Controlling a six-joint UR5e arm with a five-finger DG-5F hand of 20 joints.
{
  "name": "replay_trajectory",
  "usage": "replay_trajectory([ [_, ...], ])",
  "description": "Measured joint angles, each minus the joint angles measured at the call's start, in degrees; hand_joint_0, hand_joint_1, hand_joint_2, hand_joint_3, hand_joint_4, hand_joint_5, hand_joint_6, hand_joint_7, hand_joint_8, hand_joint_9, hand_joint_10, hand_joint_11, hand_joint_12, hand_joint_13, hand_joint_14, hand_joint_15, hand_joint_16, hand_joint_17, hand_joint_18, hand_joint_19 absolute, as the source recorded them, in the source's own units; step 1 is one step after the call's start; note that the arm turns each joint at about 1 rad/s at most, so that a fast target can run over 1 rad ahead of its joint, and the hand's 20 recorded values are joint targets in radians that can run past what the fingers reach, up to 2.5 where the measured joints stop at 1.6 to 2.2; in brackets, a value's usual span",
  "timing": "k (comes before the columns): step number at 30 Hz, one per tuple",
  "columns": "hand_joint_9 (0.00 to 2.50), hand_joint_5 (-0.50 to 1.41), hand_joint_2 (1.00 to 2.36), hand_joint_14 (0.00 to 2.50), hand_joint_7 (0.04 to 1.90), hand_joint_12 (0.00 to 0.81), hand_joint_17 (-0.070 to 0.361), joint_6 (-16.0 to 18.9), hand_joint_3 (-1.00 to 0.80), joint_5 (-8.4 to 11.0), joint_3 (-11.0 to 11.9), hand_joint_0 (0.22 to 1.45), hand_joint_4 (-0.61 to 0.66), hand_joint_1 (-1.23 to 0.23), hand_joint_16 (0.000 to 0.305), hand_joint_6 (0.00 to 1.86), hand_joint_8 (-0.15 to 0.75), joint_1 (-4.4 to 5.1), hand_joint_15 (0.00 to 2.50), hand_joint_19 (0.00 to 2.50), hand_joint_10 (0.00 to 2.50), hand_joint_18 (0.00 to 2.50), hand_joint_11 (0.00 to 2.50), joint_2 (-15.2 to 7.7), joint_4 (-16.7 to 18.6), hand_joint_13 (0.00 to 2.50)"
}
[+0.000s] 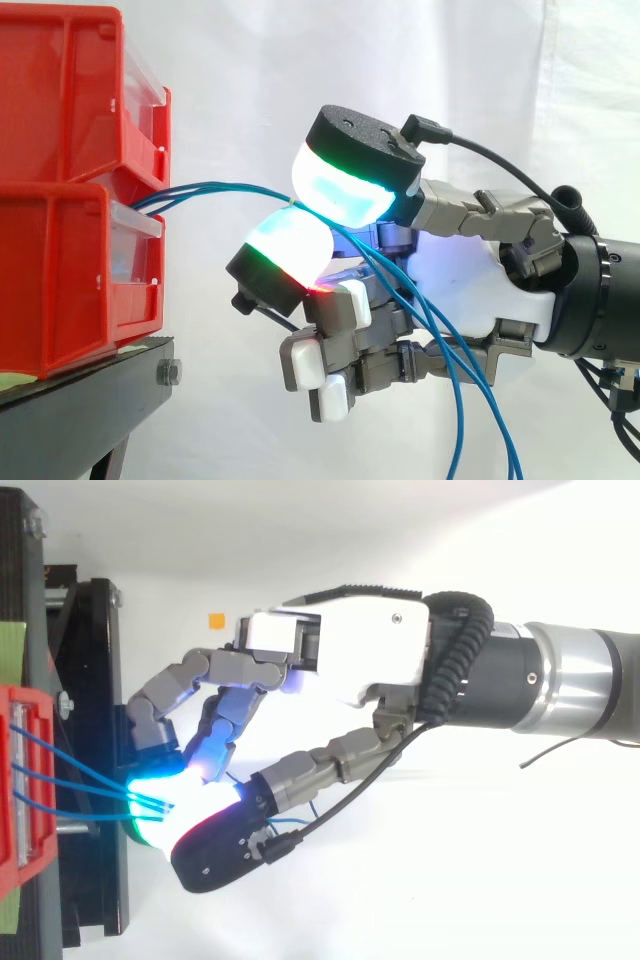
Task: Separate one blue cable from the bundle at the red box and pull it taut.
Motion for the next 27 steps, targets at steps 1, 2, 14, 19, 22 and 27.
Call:
replay_trajectory([
  [1, 1.05, -0.16, 1.01, 0.02, 1.24, 0.366, 0.102, -0.02, -0.35, 0.01, 0.00, 0.77, -0.02, -0.96, 0.045, 0.91, 0.293, 0.00, 0.57, 0.71, 0.02, 0.82, 0.91, 0.00, -0.02, 0.94],
  [2, 1.04, -0.16, 1.01, 0.02, 1.25, 0.364, 0.101, -0.04, -0.39, 0.03, 0.00, 0.78, -0.03, -0.96, 0.045, 0.91, 0.290, 0.00, 0.57, 0.70, 0.02, 0.82, 0.91, 0.01, -0.04, 0.94],
  [14, 1.10, -0.15, 1.00, 0.02, 1.31, 0.357, 0.095, -0.07, -0.50, -0.04, 0.01, 0.76, 0.05, -0.97, 0.042, 0.92, 0.300, 0.02, 0.59, 0.67, 0.03, 0.85, 0.94, 0.01, -0.19, 0.98],
  [19, 1.15, -0.14, 1.00, 0.02, 1.23, 0.361, 0.095, -0.07, -0.50, -0.04, 0.02, 0.63, 0.10, -0.96, 0.042, 0.92, 0.308, 0.02, 0.60, 0.70, 0.03, 0.85, 0.95, 0.01, -0.13, 1.01],
  [22, 1.16, -0.13, 1.00, 0.02, 1.22, 0.363, 0.096, -0.06, -0.50, -0.04, 0.02, 0.58, 0.11, -0.94, 0.043, 0.92, 0.312, 0.02, 0.60, 0.71, 0.02, 0.86, 0.94, 0.00, -0.10, 1.02],
  [27, 1.17, -0.13, 1.00, 0.02, 1.19, 0.373, 0.099, -0.07, -0.50, -0.03, 0.02, 0.55, 0.12, -0.76, 0.044, 0.90, 0.316, 0.02, 0.60, 0.72, 0.02, 0.89, 0.93, 0.00, -0.15, 1.04],
])
